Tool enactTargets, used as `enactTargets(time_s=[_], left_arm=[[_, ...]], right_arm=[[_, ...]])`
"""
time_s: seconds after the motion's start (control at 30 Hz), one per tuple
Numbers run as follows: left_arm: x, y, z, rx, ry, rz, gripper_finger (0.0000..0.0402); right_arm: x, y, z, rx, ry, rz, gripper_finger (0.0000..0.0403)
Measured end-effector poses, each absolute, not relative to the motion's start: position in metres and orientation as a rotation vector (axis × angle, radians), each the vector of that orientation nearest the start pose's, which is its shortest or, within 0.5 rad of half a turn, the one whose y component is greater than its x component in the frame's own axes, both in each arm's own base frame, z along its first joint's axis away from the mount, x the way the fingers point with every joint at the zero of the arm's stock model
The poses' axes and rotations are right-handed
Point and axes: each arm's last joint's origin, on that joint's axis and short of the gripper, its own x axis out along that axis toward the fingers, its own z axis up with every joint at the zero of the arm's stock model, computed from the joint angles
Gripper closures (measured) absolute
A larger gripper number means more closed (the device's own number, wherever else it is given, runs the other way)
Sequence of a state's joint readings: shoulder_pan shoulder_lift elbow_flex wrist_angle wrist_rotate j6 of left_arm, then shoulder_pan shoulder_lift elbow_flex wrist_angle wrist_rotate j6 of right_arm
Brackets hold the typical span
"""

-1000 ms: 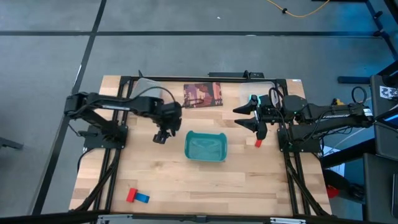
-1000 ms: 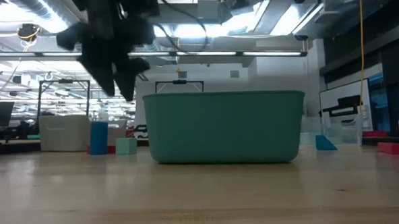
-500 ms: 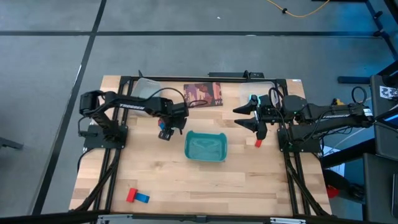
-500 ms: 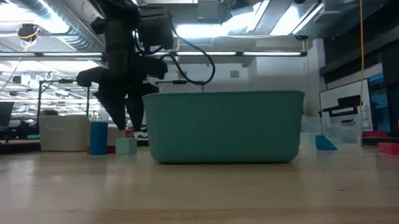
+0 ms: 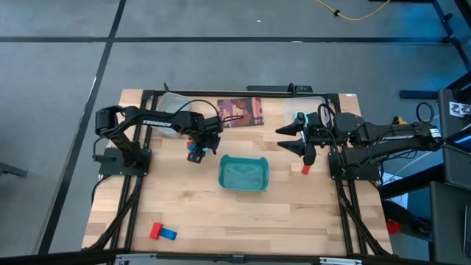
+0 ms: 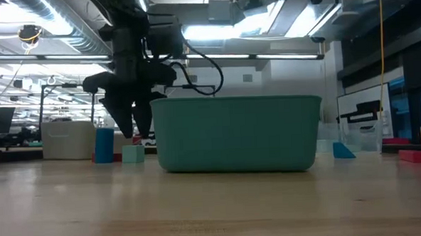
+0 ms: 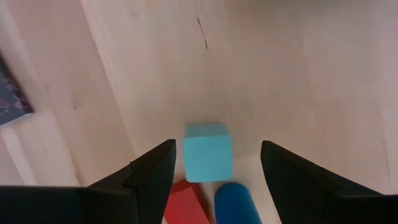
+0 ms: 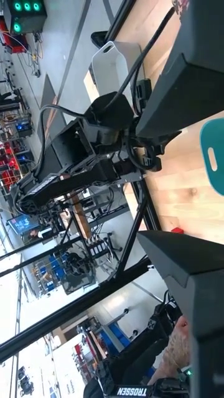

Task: Sort & place blocks by color
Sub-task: Put the square blue green block into the transparent bin

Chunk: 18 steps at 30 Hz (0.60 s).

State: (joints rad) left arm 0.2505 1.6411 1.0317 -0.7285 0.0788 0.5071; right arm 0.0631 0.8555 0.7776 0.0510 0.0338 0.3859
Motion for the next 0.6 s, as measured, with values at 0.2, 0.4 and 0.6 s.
enactTargets(time_s=[0.2,0.4,0.6], left_arm=[[0.29,0.073,0.169,0.2,1.364,-0.191,0.0173],[0.292,0.075,0.166,0.206,1.36,-0.165,0.0173],[0.291,0.074,0.164,0.212,1.367,-0.169,0.0173]], right_arm=[[0.192,0.011,0.34,0.383,0.04,0.022,0.0141],[0.192,0.011,0.34,0.385,0.044,0.022,0.0141],[0.192,0.011,0.34,0.384,0.044,0.021,0.0141]])
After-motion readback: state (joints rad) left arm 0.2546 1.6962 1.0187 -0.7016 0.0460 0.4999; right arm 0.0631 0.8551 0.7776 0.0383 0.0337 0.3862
